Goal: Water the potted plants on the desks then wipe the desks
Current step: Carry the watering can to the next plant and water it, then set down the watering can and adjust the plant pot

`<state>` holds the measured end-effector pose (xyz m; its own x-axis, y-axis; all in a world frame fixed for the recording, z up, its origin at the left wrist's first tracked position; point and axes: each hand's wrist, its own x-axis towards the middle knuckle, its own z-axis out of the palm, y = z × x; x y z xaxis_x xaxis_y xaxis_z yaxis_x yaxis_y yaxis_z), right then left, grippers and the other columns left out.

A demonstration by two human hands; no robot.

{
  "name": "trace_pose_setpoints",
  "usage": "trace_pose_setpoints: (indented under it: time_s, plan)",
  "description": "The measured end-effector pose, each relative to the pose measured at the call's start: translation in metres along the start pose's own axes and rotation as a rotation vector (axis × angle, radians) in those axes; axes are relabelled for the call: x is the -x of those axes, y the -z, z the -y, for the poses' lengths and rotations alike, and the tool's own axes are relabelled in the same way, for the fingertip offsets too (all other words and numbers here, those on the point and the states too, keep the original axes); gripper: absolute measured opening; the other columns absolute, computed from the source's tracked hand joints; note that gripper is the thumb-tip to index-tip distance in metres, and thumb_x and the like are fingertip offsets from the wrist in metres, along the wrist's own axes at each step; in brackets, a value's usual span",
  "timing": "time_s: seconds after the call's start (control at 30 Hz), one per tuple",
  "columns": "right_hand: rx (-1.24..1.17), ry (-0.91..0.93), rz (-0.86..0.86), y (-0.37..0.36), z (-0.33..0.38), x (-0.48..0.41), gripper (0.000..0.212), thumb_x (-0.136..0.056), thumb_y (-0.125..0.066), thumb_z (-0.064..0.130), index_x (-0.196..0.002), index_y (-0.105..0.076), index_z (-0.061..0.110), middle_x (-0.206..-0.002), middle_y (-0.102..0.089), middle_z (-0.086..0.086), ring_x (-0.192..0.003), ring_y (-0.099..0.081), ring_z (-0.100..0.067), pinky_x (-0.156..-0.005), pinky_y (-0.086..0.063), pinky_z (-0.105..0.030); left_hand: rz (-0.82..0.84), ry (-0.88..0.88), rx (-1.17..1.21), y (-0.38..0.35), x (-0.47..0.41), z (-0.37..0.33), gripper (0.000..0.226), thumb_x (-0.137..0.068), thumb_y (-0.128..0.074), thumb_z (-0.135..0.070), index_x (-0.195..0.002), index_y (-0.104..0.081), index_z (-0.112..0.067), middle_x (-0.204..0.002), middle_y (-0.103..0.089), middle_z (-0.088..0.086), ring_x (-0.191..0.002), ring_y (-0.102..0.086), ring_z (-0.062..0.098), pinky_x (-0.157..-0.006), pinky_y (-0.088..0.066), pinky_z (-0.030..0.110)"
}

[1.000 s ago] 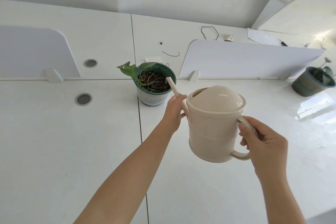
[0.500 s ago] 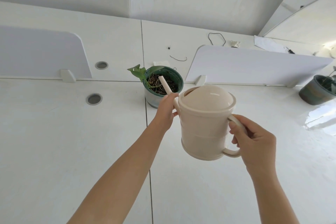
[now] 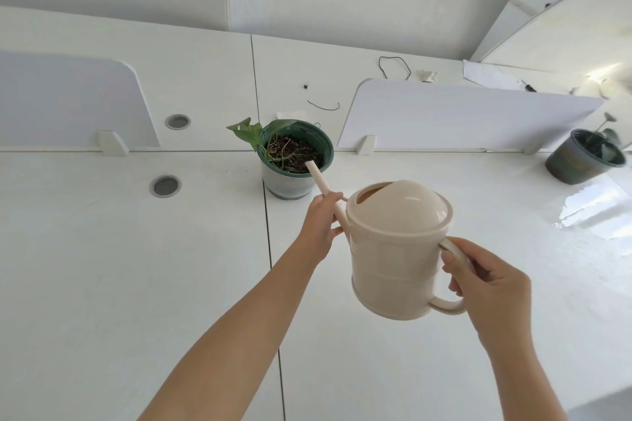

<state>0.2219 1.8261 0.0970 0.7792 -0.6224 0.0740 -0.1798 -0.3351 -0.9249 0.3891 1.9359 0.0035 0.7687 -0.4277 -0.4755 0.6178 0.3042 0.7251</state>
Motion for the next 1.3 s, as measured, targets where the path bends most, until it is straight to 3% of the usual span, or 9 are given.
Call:
trace_pose_setpoints:
  time_s: [0.13, 0.2, 0.4, 0.53, 0.77, 0.9, 1.0, 1.3]
  plan:
    - [-0.021, -0.038, -0.039, 0.014, -0.017, 0.012, 0.028, -0.080, -0.063, 0.004, -0.073, -0.065, 0.031, -0.050, -0.060, 0.016, -0.043, -0.050, -0.002, -0.044, -0.040, -0.005, -0.007, 0.020, -0.095, -0.005, 0.004, 0.012, 0.013, -0.087, -0.048, -0.024, -0.096, -0.048, -0.014, -0.098, -0.050, 0.005, -0.097, -0.049, 0.021, -0.083, -0.040, 0.036]
    - [-0.024, -0.061, -0.056, 0.020, -0.030, 0.018, 0.028, -0.080, -0.062, 0.002, -0.074, -0.065, 0.029, -0.051, -0.061, 0.017, -0.044, -0.052, -0.001, -0.045, -0.040, -0.005, -0.023, 0.019, -0.137, -0.004, 0.010, 0.018, 0.019, -0.088, -0.048, -0.027, -0.103, -0.047, -0.015, -0.106, -0.050, 0.003, -0.103, -0.048, 0.020, -0.084, -0.038, 0.036]
    - [-0.043, -0.159, -0.014, 0.029, -0.078, 0.033, 0.030, -0.080, -0.056, -0.007, -0.075, -0.062, 0.022, -0.056, -0.064, 0.018, -0.049, -0.056, 0.000, -0.049, -0.042, -0.005, -0.103, 0.030, -0.165, 0.017, 0.041, 0.035, 0.021, -0.092, -0.045, -0.026, -0.110, -0.048, -0.015, -0.101, -0.052, 0.000, -0.100, -0.053, 0.018, -0.089, -0.039, 0.037]
    - [-0.046, -0.235, 0.054, 0.023, -0.108, 0.042, 0.030, -0.078, -0.056, -0.010, -0.074, -0.063, 0.019, -0.056, -0.065, 0.010, -0.055, -0.056, -0.003, -0.053, -0.043, -0.005, -0.175, 0.013, -0.155, 0.042, 0.061, 0.047, 0.009, -0.092, -0.046, -0.023, -0.096, -0.051, -0.017, -0.104, -0.054, 0.005, -0.096, -0.056, 0.019, -0.085, -0.040, 0.035]
    - [-0.032, -0.249, 0.209, 0.001, -0.117, 0.053, 0.022, -0.079, -0.059, -0.006, -0.073, -0.062, 0.015, -0.071, -0.061, -0.005, -0.066, -0.054, -0.014, -0.063, -0.042, -0.022, -0.282, -0.082, -0.133, 0.082, 0.098, 0.057, 0.010, -0.093, -0.043, -0.019, -0.088, -0.051, -0.017, -0.096, -0.056, 0.006, -0.091, -0.057, 0.018, -0.076, -0.040, 0.033]
    - [0.007, -0.224, 0.294, -0.017, -0.115, 0.053, 0.025, -0.079, -0.058, -0.006, -0.072, -0.060, 0.017, -0.070, -0.062, 0.003, -0.061, -0.056, 0.001, -0.062, -0.044, -0.013, -0.363, -0.161, -0.100, 0.099, 0.116, 0.054, 0.012, -0.093, -0.042, -0.018, -0.085, -0.051, -0.016, -0.090, -0.058, 0.005, -0.093, -0.055, 0.019, -0.078, -0.039, 0.034]
    - [0.017, -0.193, 0.370, -0.030, -0.112, 0.053, 0.027, -0.080, -0.057, -0.005, -0.072, -0.059, 0.020, -0.075, -0.064, 0.004, -0.071, -0.058, -0.008, -0.069, -0.043, -0.021, -0.427, -0.211, -0.053, 0.114, 0.130, 0.052, 0.013, -0.093, -0.042, -0.016, -0.084, -0.051, -0.016, -0.088, -0.058, 0.004, -0.092, -0.054, 0.020, -0.077, -0.040, 0.033]
    - [0.060, -0.098, 0.584, -0.064, -0.103, 0.052, 0.025, -0.081, -0.057, 0.000, -0.073, -0.058, 0.024, -0.079, -0.064, 0.007, -0.077, -0.057, -0.009, -0.065, -0.044, -0.010, -0.590, -0.275, -0.013, 0.147, 0.169, 0.060, 0.014, -0.095, -0.040, -0.016, -0.086, -0.052, -0.016, -0.095, -0.061, 0.004, -0.101, -0.055, 0.024, -0.085, -0.039, 0.037]
